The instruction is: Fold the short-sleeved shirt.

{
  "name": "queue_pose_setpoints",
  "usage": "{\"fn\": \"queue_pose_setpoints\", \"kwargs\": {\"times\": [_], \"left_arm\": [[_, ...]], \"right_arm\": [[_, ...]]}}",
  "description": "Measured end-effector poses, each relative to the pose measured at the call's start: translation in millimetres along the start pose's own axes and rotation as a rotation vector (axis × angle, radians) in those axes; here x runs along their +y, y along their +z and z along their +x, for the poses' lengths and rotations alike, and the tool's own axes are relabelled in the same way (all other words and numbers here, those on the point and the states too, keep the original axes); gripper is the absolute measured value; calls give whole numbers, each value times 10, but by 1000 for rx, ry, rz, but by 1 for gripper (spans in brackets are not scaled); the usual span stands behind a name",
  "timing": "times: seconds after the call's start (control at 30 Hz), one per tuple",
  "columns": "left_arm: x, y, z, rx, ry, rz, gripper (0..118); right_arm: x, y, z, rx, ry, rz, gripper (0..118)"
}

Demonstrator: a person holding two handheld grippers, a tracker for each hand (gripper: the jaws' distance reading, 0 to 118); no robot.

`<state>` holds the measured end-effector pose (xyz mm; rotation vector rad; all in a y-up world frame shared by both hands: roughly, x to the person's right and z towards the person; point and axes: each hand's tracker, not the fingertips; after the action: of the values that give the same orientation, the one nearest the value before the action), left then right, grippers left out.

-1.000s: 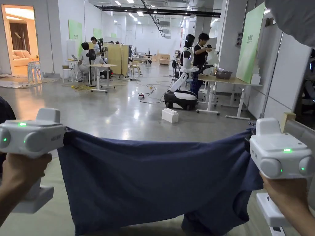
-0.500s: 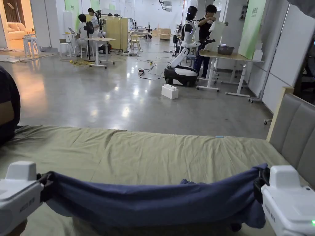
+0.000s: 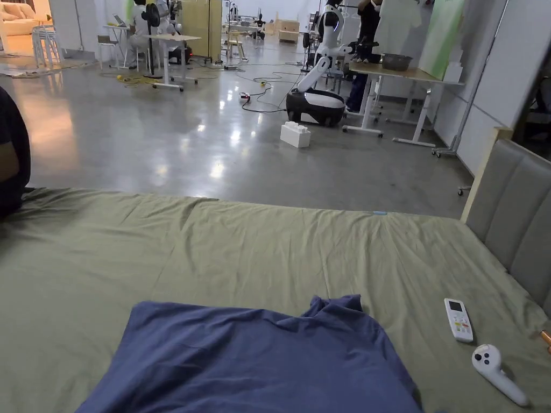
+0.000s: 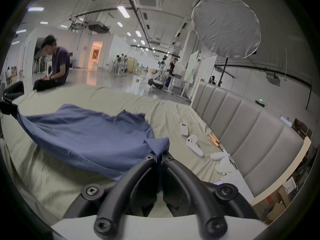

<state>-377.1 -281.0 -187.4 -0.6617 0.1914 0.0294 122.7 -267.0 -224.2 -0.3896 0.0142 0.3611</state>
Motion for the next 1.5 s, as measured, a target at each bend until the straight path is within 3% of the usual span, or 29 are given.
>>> {"fn": "queue_pose_setpoints", "kwargs": {"times": [0.23, 0.37, 0.47, 0.57, 0.7, 1.0, 1.03, 1.1, 1.2, 1.23, 1.4, 1.5], "left_arm": [[-412, -169, -33, 10, 21, -142, 3], [-485, -247, 16, 5, -11, -196, 3], [-463, -303, 34, 13, -34, -228, 3], [-524, -390, 57, 13, -100, -295, 3], [-611, -498, 107, 17, -156, -334, 3], [-775, -666, 104, 24, -181, -362, 4], [-776, -680, 64, 20, -180, -359, 4], [-742, -637, -14, 20, -162, -348, 14], [-663, -531, -128, 22, -112, -303, 45], [-624, -488, -158, 10, -92, -262, 51], [-226, -172, -28, -14, 15, -42, 57], [54, -30, 114, -33, 75, 90, 57]], "right_arm": [[-479, -15, -166, 52, -35, -173, 4], [-724, -138, -205, 53, 11, -274, 4], [-842, -215, -167, 74, -2, -340, 4], [-789, -270, -153, 80, -20, -357, 4], [-768, -372, -194, 89, 28, -415, 4], [-906, -472, -343, 110, 39, -524, 7], [-901, -472, -357, 107, 41, -532, 9], [-885, -465, -325, 80, 40, -534, 33], [-738, -387, -249, 57, -5, -467, 67], [-705, -385, -206, 49, -18, -434, 74], [-271, -300, -154, 32, -75, -188, 92], [21, -250, -191, 21, -138, -31, 94]]}}
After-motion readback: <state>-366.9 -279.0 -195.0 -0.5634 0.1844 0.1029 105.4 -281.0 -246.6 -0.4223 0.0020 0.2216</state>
